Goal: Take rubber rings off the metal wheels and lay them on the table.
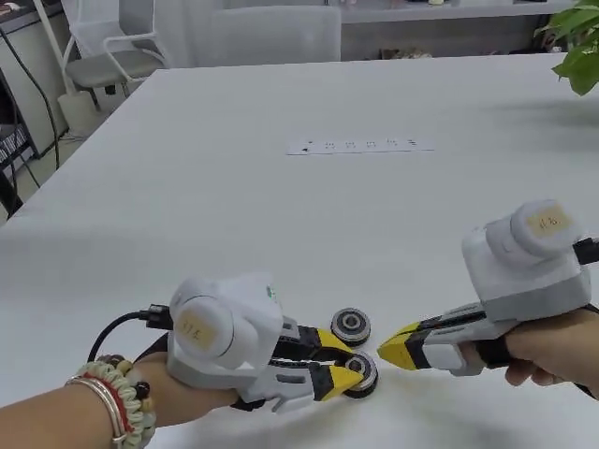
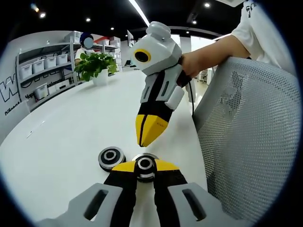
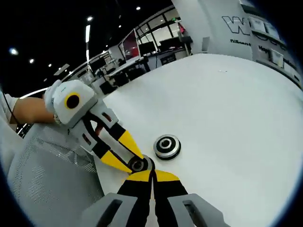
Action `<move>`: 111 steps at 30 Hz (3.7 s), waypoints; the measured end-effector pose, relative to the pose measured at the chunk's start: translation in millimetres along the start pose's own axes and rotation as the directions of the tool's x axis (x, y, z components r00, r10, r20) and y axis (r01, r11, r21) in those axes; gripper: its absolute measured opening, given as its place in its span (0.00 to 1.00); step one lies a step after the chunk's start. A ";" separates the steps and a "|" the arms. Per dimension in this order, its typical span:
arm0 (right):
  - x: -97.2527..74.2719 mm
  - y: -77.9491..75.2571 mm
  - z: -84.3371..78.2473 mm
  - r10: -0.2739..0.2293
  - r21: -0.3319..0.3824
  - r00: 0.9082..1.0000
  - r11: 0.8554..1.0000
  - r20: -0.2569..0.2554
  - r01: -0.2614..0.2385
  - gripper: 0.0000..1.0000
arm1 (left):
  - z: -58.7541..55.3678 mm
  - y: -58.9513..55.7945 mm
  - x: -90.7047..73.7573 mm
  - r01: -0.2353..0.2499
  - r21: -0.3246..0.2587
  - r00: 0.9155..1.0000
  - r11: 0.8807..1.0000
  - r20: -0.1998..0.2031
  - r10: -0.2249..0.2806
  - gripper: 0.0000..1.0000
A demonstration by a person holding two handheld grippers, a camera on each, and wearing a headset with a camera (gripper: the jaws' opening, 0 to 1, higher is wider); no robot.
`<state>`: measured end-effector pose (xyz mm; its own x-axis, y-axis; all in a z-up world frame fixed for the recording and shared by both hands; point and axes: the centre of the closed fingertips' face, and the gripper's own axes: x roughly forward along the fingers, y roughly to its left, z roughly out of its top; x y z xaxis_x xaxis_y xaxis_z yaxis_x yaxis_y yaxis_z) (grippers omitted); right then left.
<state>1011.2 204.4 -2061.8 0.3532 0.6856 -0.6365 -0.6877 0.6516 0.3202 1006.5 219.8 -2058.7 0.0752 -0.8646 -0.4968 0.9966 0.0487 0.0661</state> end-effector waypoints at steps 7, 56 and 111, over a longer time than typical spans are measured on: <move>2.7 6.4 -7.7 0.021 -0.141 0.999 0.990 -0.045 -0.028 0.08 | -0.2 0.4 0.0 0.002 -0.001 1.000 1.000 0.002 -0.002 0.08; 13.0 4.7 -16.9 -0.027 -0.343 0.993 0.939 -0.116 -0.015 0.00 | -0.1 1.0 0.3 0.001 -0.007 1.000 1.000 0.005 -0.001 0.08; 7.4 33.1 16.1 0.103 0.014 0.994 0.995 0.033 -0.104 0.00 | -0.4 1.3 -0.2 0.001 -0.010 1.000 1.000 0.011 0.000 0.08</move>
<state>1001.2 236.3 -2044.6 0.3012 0.7596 -0.5764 -0.7119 0.5813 0.3941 1007.8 220.2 -2058.9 0.0744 -0.8702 -0.4871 0.9969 0.0532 0.0574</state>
